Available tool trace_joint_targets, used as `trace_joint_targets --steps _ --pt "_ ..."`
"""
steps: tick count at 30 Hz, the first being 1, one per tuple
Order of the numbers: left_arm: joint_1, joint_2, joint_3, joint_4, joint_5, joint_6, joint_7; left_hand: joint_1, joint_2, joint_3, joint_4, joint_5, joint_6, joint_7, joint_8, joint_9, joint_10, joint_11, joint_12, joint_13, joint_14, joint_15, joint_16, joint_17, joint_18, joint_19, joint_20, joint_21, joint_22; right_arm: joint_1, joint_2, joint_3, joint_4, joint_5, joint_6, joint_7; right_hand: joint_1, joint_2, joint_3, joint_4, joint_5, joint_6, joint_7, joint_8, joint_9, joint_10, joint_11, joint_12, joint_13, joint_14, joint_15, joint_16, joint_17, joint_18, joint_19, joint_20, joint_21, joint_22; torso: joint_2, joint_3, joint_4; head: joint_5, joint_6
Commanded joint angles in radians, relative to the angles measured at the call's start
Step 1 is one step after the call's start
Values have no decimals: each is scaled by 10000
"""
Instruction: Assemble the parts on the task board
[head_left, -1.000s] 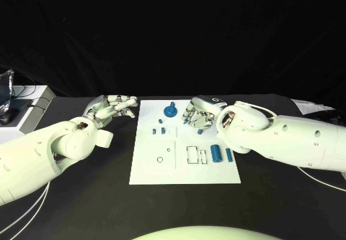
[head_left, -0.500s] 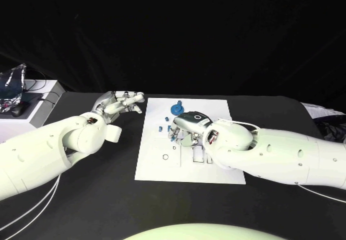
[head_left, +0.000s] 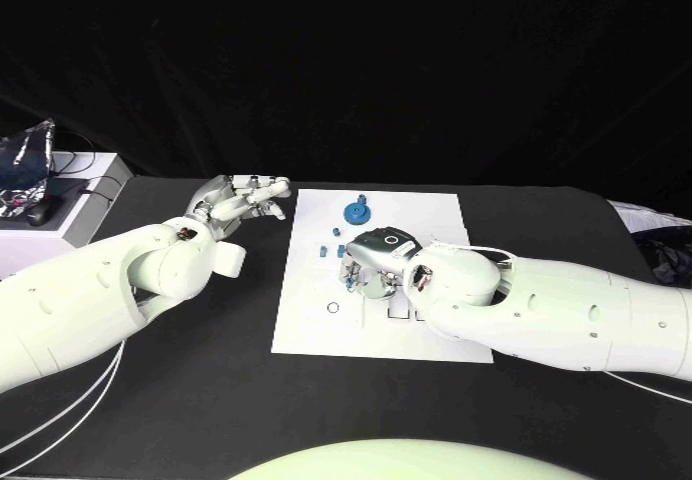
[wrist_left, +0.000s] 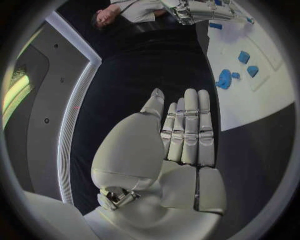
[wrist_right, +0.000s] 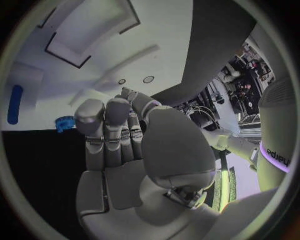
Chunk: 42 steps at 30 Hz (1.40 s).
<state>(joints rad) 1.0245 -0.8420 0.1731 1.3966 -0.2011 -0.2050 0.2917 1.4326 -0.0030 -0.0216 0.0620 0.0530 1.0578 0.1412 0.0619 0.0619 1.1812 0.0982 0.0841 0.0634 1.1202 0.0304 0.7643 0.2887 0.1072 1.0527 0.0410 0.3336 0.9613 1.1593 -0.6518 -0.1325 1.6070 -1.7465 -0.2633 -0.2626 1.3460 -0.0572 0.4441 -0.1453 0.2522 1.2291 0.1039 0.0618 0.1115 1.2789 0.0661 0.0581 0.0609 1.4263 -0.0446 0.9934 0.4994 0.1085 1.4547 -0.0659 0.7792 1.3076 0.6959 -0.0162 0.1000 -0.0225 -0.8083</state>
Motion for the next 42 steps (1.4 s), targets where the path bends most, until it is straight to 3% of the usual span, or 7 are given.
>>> trace_joint_targets --steps 1,42 --pt "-1 16 8 13 92 12 62 -29 21 65 0 -3 42 31 46 14 -43 3 69 -1 -19 51 -28 7 -121 51 17 -51 13 -35 17 -5 15 -353 445 -106 -1 105 -12 -64 48 -12 67 40 9 321 -234 13 9 -20 -55 19 -10 117 57 25 -57 908 7 5 -4 19 -49" --pt "-1 -8 9 15 94 116 -58 -45 22 129 12 -4 50 31 48 14 -94 13 76 -2 -29 59 -43 -7 -118 58 25 -96 21 -164 246 -60 -255 -567 733 -99 -44 124 -34 -106 51 -6 67 40 3 321 -234 12 7 -22 -55 35 -27 114 81 24 -108 912 -8 -11 -3 68 -200"
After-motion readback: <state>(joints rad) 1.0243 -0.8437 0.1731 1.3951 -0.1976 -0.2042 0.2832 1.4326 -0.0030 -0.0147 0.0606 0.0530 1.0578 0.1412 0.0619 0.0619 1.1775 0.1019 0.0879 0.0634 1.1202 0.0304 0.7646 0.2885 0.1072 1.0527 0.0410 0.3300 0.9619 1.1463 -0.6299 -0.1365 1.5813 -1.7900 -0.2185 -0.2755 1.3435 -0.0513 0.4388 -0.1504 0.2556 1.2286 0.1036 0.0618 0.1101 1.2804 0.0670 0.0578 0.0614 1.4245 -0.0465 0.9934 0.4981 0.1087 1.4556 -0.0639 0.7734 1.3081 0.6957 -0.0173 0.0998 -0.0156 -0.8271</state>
